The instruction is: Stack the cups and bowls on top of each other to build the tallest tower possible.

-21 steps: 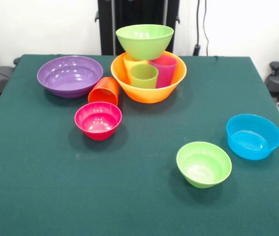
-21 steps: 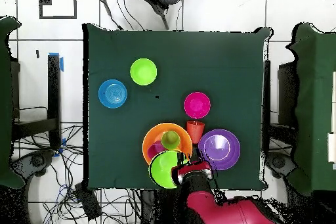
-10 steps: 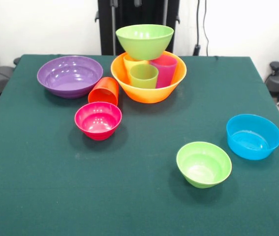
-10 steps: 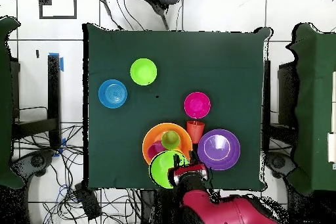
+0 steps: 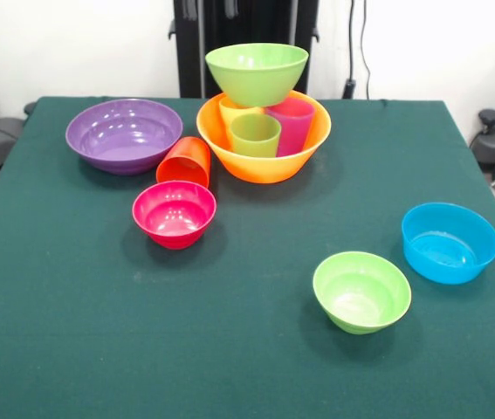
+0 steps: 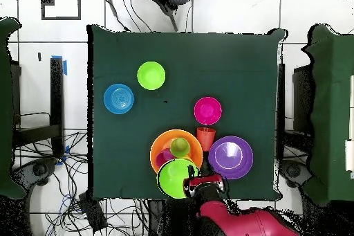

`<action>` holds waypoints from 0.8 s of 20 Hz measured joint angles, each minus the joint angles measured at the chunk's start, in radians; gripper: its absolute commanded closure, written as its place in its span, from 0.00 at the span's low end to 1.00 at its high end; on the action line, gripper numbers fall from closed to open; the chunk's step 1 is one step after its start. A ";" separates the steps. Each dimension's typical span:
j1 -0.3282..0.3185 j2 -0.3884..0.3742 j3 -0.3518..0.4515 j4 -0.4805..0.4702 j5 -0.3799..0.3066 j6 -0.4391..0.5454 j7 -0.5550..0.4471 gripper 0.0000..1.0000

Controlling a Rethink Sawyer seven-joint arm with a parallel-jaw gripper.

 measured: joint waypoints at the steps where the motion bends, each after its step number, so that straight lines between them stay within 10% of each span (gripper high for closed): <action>1: 0.004 0.007 -0.007 -0.001 -0.007 0.000 0.000 0.00; 16: 0.122 0.135 -0.200 -0.006 -0.166 0.000 0.000 0.00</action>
